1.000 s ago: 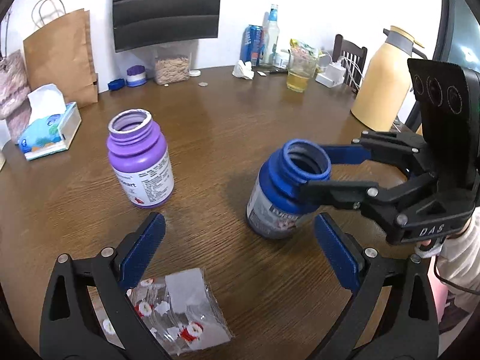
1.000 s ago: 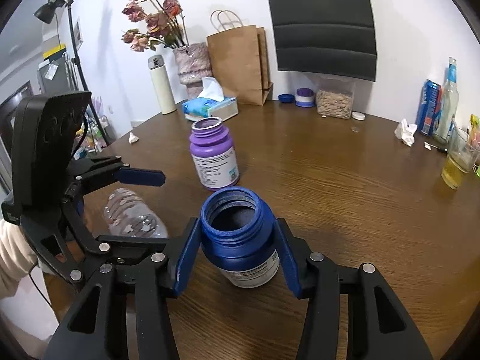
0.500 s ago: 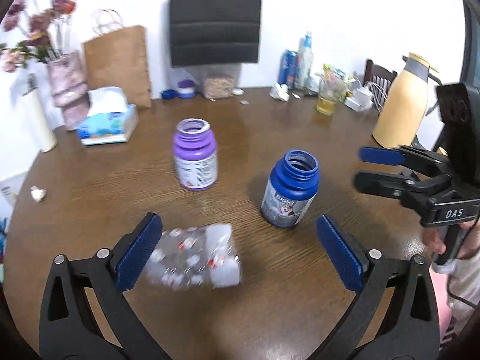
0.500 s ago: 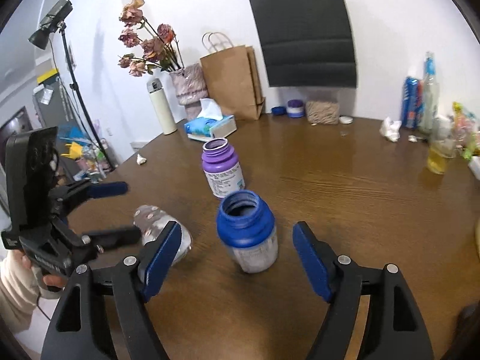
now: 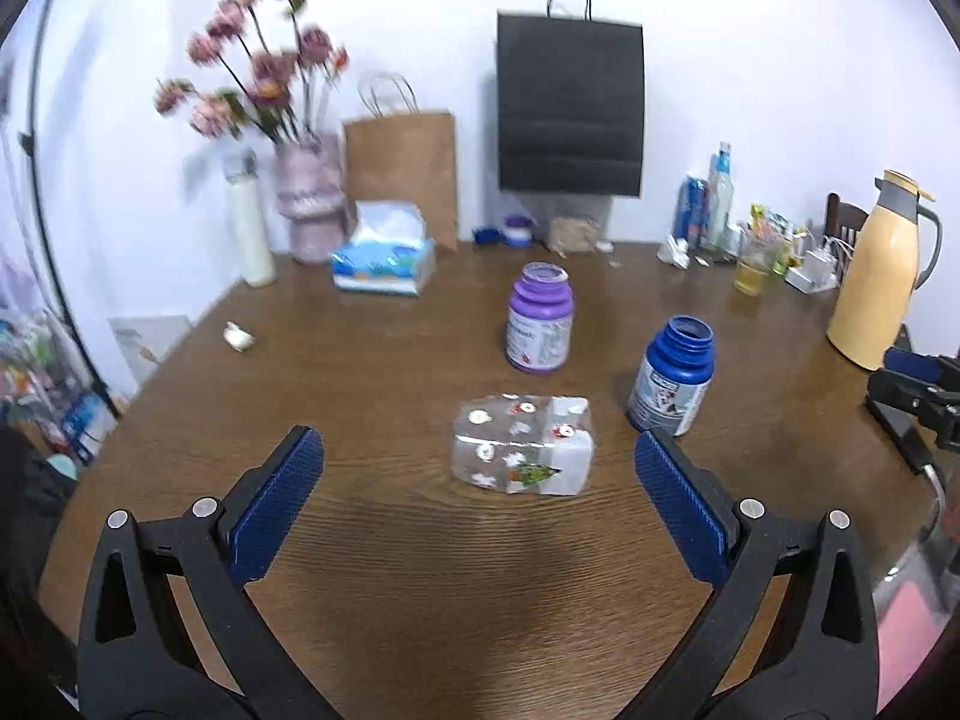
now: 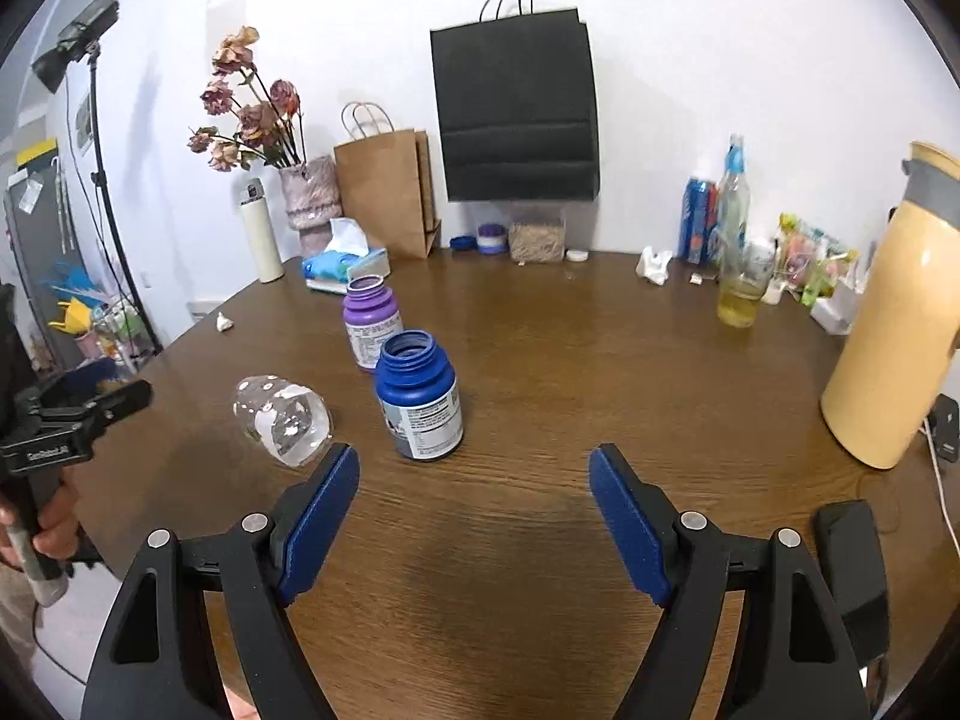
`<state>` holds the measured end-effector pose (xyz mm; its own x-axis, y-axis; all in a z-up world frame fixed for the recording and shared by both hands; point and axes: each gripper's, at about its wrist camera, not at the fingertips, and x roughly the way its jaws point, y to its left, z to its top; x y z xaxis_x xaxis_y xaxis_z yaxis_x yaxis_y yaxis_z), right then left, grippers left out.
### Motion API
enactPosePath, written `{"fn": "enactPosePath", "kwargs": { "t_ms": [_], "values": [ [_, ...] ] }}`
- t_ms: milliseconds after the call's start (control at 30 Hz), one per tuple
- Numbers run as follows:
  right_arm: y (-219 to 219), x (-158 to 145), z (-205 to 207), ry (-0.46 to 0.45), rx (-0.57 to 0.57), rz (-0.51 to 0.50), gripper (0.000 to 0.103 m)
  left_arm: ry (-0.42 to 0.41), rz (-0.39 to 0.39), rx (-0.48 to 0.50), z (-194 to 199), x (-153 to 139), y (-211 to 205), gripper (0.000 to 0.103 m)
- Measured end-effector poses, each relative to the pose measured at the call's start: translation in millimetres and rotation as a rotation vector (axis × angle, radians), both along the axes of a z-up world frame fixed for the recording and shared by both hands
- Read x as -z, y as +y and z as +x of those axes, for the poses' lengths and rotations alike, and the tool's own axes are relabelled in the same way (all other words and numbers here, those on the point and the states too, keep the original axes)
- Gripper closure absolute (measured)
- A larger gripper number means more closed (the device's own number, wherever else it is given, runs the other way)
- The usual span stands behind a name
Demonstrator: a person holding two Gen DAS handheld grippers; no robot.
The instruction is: Flip cup upright
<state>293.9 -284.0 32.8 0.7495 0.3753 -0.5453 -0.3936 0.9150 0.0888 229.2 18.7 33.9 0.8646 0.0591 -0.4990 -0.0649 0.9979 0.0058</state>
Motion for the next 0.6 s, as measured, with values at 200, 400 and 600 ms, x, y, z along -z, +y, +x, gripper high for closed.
{"fn": "enactPosePath", "kwargs": {
  "t_ms": [200,400,600],
  "values": [
    [-5.7,15.9,-61.9,-0.06,0.027,0.003,0.02,-0.043,0.017,-0.034,-75.9,16.3,-11.5,0.0],
    [-1.1,48.5,-141.6,-0.063,0.028,-0.015,0.019,-0.075,0.032,0.0,-151.9,38.9,-25.3,0.0],
    [3.9,62.3,-193.6,-0.071,-0.004,0.033,0.019,-0.131,0.05,0.018,-190.8,42.5,-29.6,0.0]
  ]
}}
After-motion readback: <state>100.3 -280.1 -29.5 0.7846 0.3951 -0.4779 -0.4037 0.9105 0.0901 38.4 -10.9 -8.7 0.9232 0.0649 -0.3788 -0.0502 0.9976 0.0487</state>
